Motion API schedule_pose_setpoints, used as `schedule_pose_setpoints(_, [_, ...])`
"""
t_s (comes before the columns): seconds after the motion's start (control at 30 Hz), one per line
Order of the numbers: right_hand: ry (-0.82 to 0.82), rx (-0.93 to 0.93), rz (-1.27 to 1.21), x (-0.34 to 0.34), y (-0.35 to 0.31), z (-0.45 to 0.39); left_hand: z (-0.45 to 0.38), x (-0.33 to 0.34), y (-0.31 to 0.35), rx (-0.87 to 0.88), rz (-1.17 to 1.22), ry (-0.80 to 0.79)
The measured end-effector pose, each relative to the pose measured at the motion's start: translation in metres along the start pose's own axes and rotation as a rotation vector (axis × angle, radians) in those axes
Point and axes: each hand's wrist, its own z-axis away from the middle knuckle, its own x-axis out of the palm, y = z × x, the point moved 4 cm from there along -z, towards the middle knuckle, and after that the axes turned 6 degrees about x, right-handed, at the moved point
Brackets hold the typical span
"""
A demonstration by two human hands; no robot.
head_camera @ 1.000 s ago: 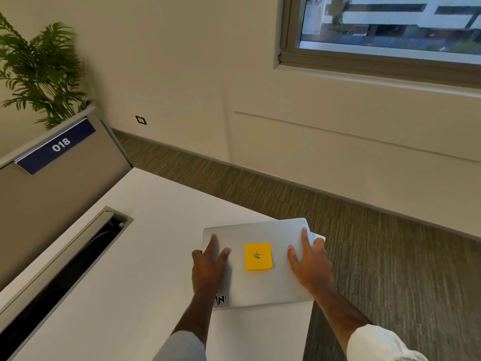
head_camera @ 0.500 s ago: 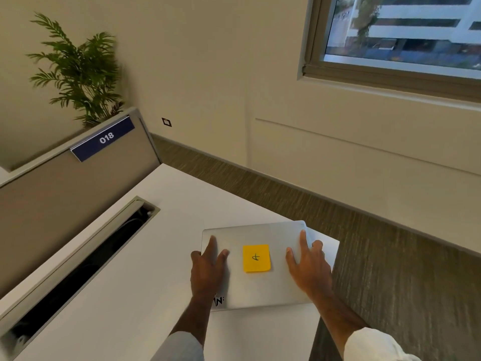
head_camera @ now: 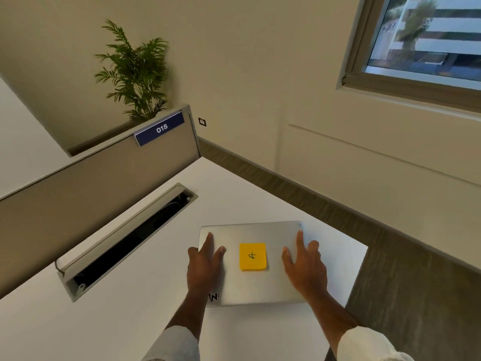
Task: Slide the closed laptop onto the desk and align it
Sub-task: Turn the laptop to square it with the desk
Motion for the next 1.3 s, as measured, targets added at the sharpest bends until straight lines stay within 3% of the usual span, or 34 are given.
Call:
schedule_pose_setpoints(0.83, [-0.217, -0.335, 0.04, 0.081, -0.202, 0.17, 0.122, -0.194, -0.208, -0.282, 0.013, 0.289])
schedule_pose_setpoints(1.3, [-0.295, -0.43, 0.073, 0.132, -0.261, 0.256, 0.177, -0.242, -0.308, -0.378, -0.053, 0.29])
